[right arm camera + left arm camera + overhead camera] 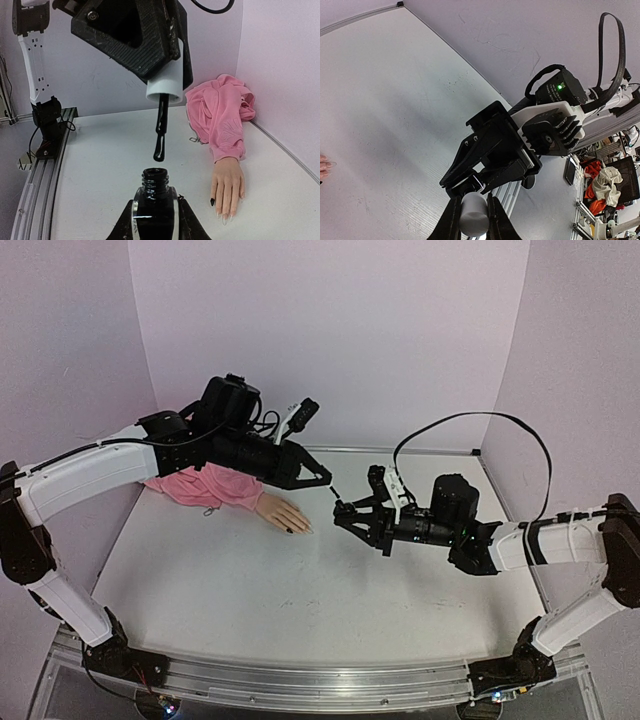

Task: Paint the nails

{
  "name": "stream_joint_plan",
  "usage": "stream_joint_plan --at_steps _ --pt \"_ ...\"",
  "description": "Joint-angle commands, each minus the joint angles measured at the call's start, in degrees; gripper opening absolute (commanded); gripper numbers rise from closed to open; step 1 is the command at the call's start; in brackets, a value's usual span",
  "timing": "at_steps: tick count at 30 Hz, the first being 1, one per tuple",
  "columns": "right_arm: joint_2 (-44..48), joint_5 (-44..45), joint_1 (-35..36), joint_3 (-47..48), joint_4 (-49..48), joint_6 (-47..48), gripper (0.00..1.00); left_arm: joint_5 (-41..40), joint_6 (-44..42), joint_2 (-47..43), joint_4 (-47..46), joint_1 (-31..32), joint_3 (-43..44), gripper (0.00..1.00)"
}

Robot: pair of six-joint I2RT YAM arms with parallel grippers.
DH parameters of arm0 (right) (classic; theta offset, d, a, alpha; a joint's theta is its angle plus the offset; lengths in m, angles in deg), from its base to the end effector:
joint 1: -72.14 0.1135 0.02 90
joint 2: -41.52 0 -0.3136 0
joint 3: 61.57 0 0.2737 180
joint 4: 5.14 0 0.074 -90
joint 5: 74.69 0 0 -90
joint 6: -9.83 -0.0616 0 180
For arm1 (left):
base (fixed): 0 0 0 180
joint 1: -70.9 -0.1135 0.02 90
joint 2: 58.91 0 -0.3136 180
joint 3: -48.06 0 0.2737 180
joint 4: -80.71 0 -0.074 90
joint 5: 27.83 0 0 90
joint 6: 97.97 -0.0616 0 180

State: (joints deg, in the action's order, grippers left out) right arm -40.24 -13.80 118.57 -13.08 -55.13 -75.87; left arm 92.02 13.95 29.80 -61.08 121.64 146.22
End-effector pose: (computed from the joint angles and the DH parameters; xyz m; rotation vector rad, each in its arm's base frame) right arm 0.2032 0.2571 0.3105 -0.9681 0.9814 0.9443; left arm 0.2260 -0.3250 0.4106 0.9023 2.0875 -1.2701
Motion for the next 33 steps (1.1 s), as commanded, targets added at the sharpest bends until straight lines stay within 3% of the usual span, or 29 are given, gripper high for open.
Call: stream_joint_plan --at_steps 1,33 --pt "1.20 -0.08 0.48 0.11 -5.29 0.01 0.00 -0.54 -0.99 -1.25 -1.11 0.33 0.55 0.00" --pt "1.17 -0.09 0.48 -0.33 -6.62 -0.50 0.00 -1.62 -2.05 -0.42 0.53 0.89 0.53 0.00"
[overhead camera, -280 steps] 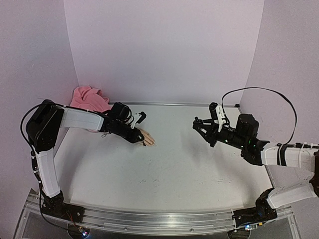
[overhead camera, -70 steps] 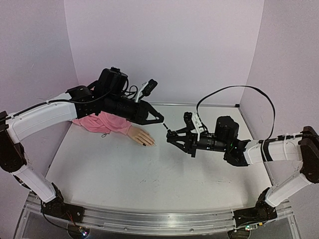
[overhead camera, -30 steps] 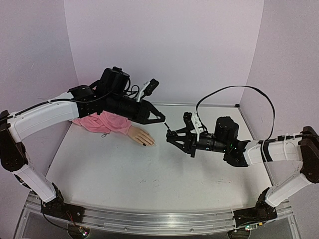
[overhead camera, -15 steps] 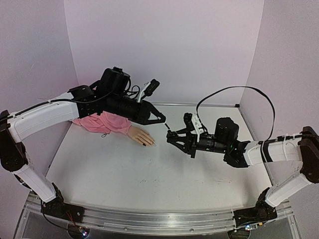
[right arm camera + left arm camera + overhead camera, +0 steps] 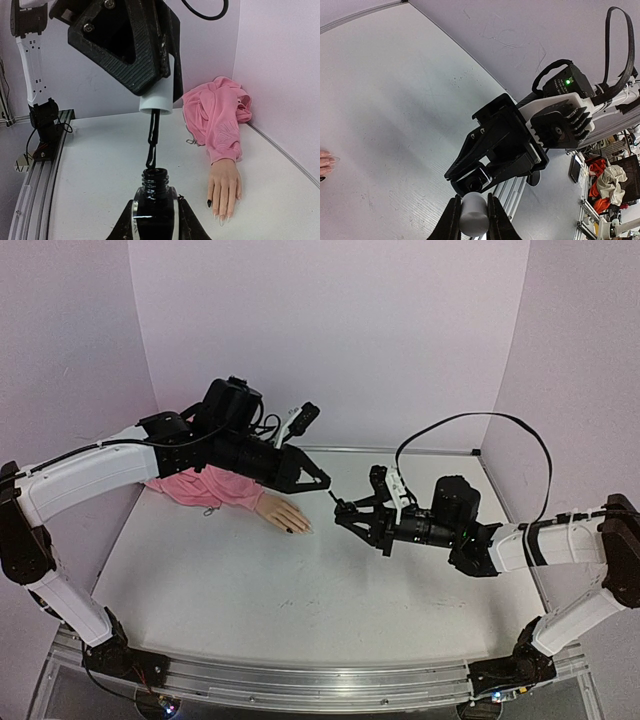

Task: Paint the nails

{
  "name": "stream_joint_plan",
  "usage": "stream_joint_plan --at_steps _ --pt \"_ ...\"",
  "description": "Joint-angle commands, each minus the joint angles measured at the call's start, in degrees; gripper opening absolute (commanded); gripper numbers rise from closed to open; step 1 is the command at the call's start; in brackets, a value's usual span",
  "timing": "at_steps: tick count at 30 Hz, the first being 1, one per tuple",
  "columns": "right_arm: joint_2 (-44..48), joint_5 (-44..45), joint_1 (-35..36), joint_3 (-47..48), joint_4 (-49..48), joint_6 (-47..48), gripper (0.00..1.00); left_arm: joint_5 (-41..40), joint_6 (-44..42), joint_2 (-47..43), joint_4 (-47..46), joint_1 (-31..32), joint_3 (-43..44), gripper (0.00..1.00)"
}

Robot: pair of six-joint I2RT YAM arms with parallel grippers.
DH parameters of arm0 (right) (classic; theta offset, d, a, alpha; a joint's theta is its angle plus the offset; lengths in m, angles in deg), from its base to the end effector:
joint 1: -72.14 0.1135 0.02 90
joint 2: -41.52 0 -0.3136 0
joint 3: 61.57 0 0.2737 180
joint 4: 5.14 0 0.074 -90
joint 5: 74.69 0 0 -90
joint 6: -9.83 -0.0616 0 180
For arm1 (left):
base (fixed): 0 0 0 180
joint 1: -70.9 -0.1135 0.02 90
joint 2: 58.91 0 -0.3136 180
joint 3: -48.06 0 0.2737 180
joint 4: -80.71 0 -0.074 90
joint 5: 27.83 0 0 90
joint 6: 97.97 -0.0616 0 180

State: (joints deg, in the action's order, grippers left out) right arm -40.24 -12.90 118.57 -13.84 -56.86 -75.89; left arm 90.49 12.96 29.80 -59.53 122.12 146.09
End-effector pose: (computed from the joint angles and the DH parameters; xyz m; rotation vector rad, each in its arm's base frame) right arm 0.2023 0.2549 0.3097 -0.9496 0.9720 0.9337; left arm 0.2237 -0.3251 0.4064 0.9113 2.1098 -1.2303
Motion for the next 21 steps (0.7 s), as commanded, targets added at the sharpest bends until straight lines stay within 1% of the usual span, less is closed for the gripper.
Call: stream_joint_plan --at_steps 1,6,21 --pt "1.08 -0.97 0.42 0.44 -4.88 -0.43 0.00 -0.09 -1.06 -0.50 -1.05 0.38 0.68 0.00" --pt "0.98 -1.14 0.41 0.56 -4.79 -0.40 0.00 -1.11 -1.84 -1.64 -1.06 0.38 1.09 0.00" --pt "0.76 -2.04 0.48 0.75 -4.53 -0.23 0.00 -0.19 -1.68 0.42 -1.08 0.38 2.23 0.00"
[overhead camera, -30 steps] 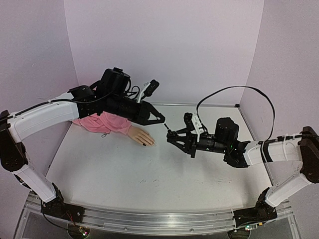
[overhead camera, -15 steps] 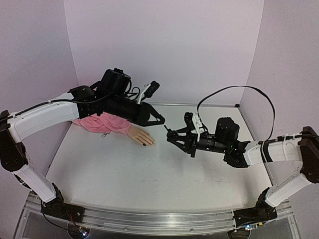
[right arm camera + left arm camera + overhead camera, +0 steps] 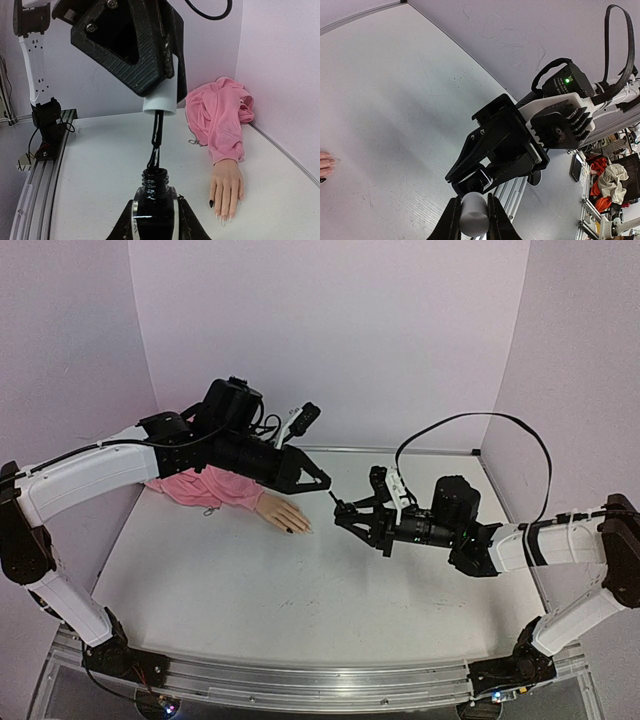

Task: Paint the nails

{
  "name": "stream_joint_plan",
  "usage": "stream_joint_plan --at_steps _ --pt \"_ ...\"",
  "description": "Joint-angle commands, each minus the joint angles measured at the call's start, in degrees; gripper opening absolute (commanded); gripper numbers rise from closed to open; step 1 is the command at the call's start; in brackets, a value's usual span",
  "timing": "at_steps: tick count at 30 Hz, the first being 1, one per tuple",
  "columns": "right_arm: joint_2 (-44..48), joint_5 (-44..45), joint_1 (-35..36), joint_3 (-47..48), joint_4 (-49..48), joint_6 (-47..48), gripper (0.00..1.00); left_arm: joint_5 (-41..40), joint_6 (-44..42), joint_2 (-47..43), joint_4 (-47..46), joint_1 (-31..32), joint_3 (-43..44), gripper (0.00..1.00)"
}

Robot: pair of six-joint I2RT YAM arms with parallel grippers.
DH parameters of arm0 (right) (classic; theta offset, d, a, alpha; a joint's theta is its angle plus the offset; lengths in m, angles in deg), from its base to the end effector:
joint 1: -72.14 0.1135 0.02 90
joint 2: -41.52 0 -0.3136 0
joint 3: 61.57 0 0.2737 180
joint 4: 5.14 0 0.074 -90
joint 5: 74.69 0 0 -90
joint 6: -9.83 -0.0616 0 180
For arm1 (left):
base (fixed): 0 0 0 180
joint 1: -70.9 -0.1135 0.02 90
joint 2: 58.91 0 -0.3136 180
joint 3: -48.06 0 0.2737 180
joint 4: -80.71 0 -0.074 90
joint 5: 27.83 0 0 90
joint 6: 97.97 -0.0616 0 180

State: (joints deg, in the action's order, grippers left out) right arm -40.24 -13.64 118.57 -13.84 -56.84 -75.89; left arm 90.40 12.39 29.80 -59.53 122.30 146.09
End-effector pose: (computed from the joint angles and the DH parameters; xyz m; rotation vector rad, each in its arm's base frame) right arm 0.2015 0.2551 0.3095 -0.9601 0.9666 0.9414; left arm 0.2228 -0.3258 0.4064 0.9233 2.1024 -1.2253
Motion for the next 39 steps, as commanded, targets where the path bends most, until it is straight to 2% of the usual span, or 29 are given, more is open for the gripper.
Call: stream_joint_plan --at_steps 1,19,27,39 --pt "0.80 -1.21 0.47 0.71 -4.55 -0.19 0.00 0.00 -1.07 0.56 -1.03 0.20 2.26 0.00" --pt "0.72 -1.09 0.42 0.77 -4.55 -0.19 0.00 1.00 -1.04 1.99 -1.09 0.72 3.00 0.00" --pt "0.74 -0.88 0.42 0.62 -4.55 -0.14 0.00 -6.12 -2.33 -3.92 -0.91 0.73 1.24 0.00" --pt "0.72 -0.32 0.52 0.71 -4.64 -0.27 0.00 -0.47 -1.35 -2.16 -1.24 1.11 1.94 0.00"
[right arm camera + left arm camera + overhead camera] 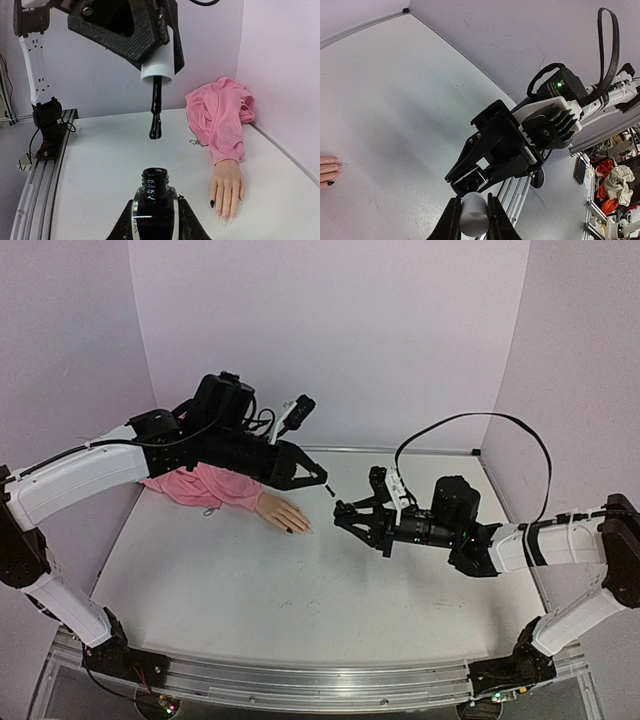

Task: Paint the nails

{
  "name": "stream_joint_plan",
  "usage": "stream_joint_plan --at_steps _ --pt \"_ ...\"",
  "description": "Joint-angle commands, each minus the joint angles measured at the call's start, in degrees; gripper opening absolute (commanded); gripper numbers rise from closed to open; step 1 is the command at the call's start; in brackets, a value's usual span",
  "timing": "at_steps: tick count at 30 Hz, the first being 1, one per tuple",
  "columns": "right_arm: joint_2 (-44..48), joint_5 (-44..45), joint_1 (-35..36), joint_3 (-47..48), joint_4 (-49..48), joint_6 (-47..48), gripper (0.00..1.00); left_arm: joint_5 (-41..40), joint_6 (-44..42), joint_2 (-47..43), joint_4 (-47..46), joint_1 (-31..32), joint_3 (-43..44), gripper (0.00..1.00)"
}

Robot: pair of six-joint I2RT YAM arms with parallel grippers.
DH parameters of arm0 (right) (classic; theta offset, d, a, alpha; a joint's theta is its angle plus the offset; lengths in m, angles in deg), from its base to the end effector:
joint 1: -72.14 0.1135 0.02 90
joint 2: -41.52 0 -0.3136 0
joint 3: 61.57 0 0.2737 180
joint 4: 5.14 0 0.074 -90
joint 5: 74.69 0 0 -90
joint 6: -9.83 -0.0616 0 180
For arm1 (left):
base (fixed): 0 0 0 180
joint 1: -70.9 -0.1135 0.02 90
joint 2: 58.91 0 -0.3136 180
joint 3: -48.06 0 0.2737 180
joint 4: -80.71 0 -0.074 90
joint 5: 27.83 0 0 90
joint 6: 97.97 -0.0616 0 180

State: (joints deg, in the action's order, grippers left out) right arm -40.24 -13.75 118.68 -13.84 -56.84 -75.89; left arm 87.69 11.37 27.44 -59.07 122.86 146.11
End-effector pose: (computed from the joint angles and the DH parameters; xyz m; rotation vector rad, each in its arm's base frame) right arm 0.2009 0.2555 0.3095 -0.9627 0.9649 0.9441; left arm 0.2144 -0.3171 0.4201 0.9151 2.0571 -1.1840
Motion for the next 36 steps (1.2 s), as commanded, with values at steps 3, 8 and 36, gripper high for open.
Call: stream_joint_plan --at_steps 3,8,36 --pt "0.81 -0.43 0.42 0.74 -4.64 -0.32 0.00 2.34 -0.43 0.81 -1.71 0.64 2.20 0.00" --pt "1.15 -0.35 0.43 0.54 -4.64 -0.23 0.00 2.69 -0.42 1.61 -1.72 0.68 2.25 0.00" --pt "1.01 -1.44 0.43 0.63 -4.72 0.03 0.00 2.74 -0.43 3.56 -1.80 0.97 3.01 0.00"
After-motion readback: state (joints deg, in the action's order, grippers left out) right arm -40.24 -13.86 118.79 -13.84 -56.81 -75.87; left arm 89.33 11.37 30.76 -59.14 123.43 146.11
